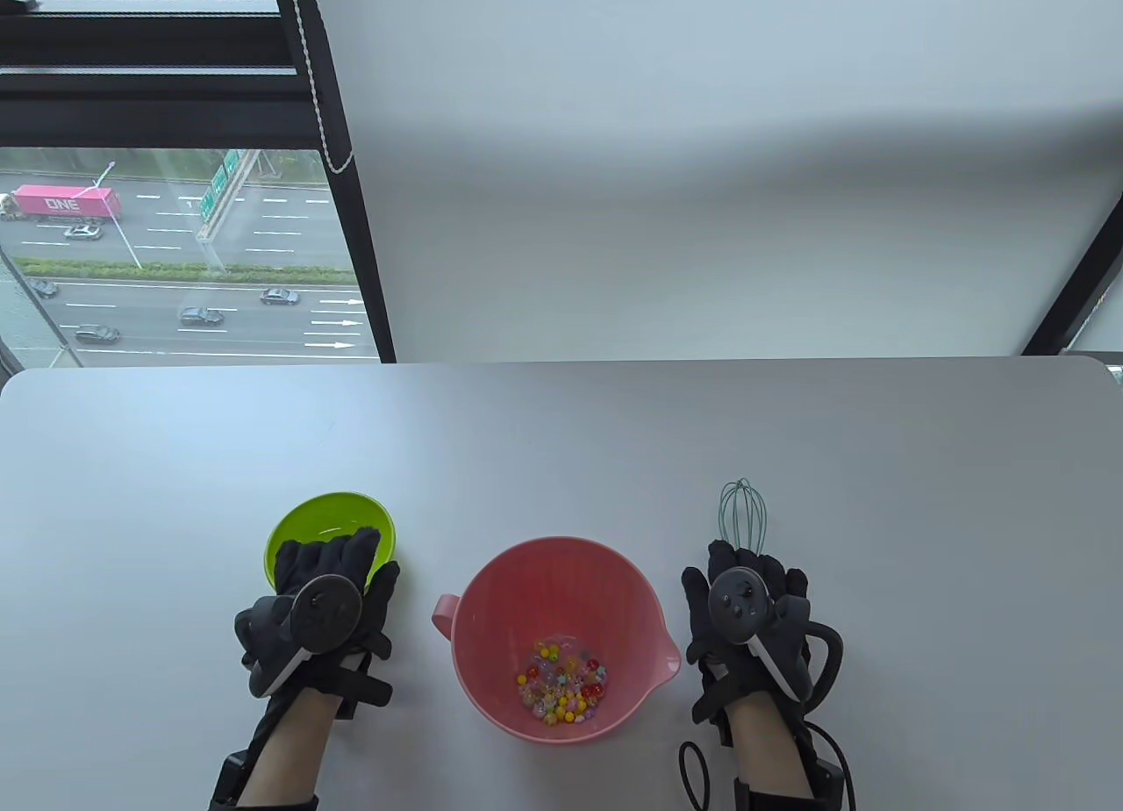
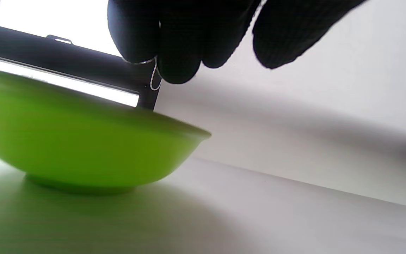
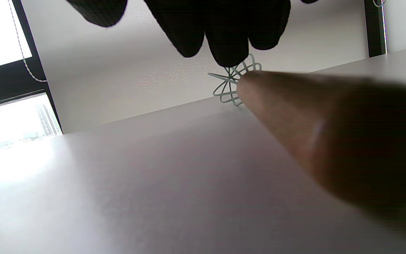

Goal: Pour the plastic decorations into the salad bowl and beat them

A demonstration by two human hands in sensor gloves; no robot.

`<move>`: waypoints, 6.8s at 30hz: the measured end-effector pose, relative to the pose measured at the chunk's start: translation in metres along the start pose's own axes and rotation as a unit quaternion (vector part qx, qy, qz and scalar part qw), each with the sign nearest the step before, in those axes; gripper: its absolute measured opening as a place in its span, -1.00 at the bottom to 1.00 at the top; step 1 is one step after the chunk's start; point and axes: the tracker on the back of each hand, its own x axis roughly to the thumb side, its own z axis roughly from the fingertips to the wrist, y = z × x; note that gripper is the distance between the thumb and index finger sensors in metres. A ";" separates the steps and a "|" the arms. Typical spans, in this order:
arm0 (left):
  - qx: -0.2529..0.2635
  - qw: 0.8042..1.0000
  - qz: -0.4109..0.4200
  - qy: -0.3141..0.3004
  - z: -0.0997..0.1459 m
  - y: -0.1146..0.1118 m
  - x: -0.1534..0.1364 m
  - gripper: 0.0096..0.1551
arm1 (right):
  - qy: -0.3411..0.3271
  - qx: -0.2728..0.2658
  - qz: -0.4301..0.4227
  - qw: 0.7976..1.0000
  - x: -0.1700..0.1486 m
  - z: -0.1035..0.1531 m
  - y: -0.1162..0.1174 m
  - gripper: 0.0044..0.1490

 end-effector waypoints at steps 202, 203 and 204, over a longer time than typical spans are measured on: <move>-0.150 0.895 0.419 -0.041 0.010 -0.032 0.023 -0.23 | -0.302 -0.160 -0.248 0.906 0.088 0.063 -0.065 -0.25; -0.150 0.895 0.419 -0.041 0.010 -0.032 0.023 -0.23 | -0.303 -0.162 -0.240 0.908 0.088 0.064 -0.065 -0.26; -0.150 0.895 0.419 -0.041 0.010 -0.032 0.023 -0.23 | -0.303 -0.166 -0.232 0.909 0.089 0.064 -0.065 -0.27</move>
